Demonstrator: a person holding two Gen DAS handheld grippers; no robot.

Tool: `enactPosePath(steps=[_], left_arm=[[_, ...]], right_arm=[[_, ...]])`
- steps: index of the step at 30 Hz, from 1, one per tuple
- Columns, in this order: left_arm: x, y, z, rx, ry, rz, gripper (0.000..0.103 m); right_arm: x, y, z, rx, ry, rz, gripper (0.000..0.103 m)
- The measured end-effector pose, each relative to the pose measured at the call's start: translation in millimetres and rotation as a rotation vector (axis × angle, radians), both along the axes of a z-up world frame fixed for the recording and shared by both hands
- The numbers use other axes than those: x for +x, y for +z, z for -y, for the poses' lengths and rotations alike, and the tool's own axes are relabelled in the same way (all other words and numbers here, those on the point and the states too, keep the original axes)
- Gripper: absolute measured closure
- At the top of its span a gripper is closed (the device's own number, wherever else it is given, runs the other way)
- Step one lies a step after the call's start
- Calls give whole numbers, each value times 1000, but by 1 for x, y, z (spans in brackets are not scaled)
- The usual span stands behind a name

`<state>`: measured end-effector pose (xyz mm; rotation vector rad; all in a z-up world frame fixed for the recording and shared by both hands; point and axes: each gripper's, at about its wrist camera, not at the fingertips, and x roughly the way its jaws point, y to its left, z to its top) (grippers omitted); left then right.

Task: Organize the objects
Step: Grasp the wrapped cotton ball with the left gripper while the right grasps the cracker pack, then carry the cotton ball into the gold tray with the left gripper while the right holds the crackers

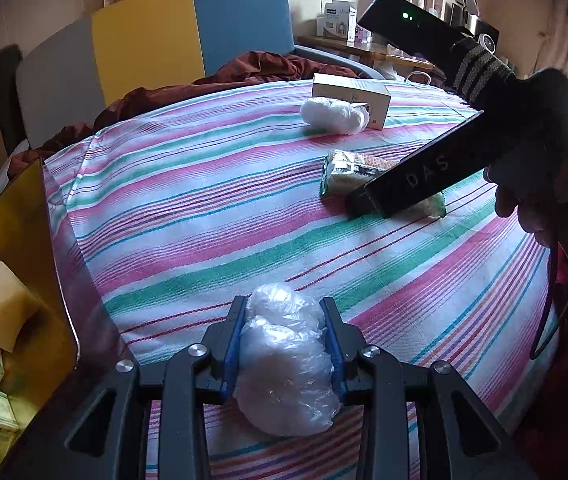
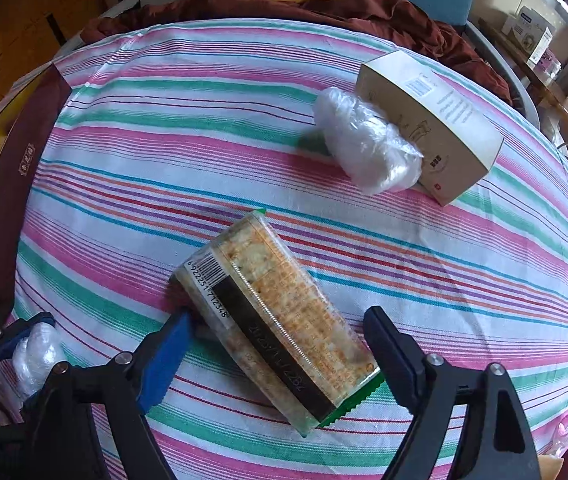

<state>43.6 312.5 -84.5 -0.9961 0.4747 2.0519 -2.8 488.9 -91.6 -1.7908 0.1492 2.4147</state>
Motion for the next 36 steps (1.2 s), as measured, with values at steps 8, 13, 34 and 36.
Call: enactPosePath(steps=[8, 13, 34, 36], left_arm=[[3, -4, 0, 11, -5, -42, 65], [3, -4, -1, 9, -19, -54, 66], [7, -3, 7, -1, -18, -52, 67], [8, -1, 9, -2, -13, -38, 68]], right_arm=[[1, 6, 33, 106, 96, -48, 54], [0, 3, 30, 77, 83, -55, 54], [6, -1, 57, 243, 124, -85, 55], [7, -1, 61, 275, 133, -89, 55]])
